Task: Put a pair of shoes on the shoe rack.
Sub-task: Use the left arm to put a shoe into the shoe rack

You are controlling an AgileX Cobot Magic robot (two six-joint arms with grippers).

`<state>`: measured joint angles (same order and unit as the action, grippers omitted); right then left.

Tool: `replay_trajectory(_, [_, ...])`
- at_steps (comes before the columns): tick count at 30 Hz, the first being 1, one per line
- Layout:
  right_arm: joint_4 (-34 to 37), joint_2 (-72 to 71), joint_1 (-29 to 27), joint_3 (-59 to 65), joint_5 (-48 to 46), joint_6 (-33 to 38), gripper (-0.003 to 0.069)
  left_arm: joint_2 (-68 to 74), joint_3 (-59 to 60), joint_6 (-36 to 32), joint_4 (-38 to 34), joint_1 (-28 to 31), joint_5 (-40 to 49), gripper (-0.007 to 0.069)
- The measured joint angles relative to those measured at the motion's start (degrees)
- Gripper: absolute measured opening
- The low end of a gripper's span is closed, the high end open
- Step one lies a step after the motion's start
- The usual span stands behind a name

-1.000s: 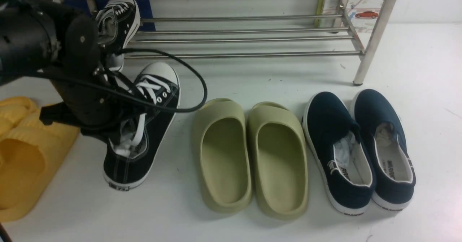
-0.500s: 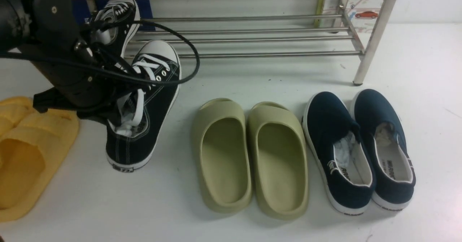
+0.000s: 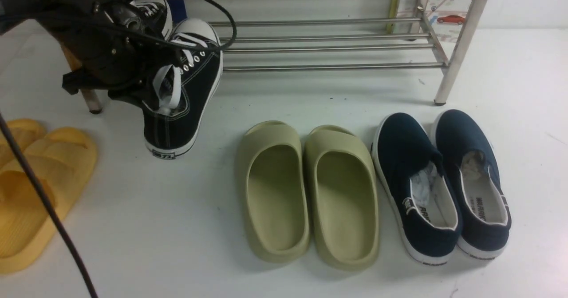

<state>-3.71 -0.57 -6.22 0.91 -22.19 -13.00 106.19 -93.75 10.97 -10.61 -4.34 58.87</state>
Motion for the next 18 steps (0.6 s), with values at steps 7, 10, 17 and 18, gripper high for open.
replay_trajectory(7, [0.00, 0.00, 0.00, 0.00, 0.00, 0.00, 0.0246, 8.84, -14.05, 0.66, 0.98, 0.00, 2.61, -0.0013])
replay_trajectory(10, [0.00, 0.00, 0.00, 0.00, 0.00, 0.00, 0.0246, 11.44, -17.81, 0.93, 1.61, 0.00, 2.88, -0.0013])
replay_trajectory(17, [0.00, 0.00, 0.00, 0.00, 0.00, 0.00, 0.0246, 18.06, -25.55, 0.97, 2.46, 0.00, 3.15, -0.0013])
replay_trajectory(18, [0.00, 0.00, 0.00, 0.00, 0.00, 0.00, 0.0246, 18.97, -26.62, 0.97, 3.08, 0.00, 3.34, -0.0013])
